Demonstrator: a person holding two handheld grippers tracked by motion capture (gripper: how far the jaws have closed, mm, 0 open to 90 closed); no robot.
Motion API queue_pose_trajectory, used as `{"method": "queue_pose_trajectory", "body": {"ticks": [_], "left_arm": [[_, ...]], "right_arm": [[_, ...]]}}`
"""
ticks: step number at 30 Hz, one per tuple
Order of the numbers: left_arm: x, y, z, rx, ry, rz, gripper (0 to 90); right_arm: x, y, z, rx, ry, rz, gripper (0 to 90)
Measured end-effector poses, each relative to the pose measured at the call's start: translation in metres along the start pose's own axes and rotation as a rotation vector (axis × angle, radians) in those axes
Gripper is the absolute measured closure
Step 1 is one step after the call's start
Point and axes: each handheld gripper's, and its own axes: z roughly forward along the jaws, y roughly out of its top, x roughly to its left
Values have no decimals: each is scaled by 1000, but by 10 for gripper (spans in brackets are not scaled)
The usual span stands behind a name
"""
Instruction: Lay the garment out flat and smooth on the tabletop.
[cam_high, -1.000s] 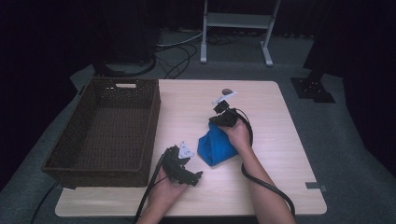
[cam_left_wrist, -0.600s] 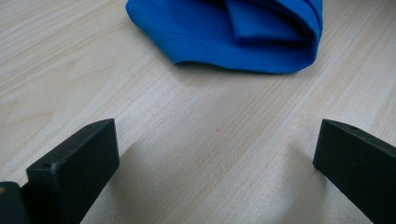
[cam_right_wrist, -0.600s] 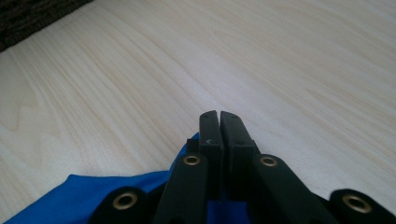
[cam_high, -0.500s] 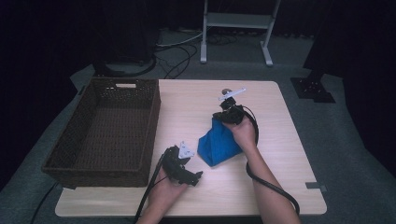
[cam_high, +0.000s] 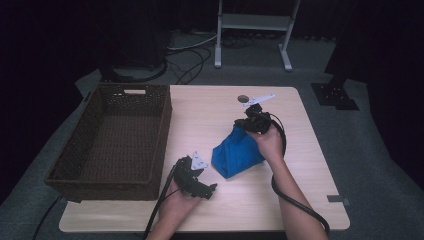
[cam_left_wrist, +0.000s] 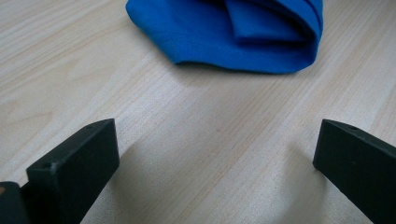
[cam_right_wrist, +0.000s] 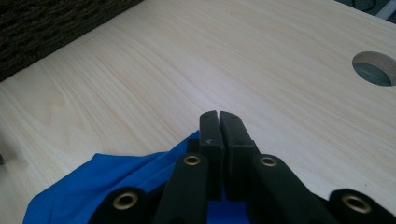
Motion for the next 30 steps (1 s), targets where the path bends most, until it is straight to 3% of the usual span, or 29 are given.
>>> {"method": "queue_pose_trajectory", "body": {"ticks": [7,30], "left_arm": [[0,0,0,0,-1,-1,0],[0,0,0,1,0,3,0]], "right_arm": [[0,-9,-10,-21,5,14,881],[4,-33,-45,-56,-19,-5,883]]}}
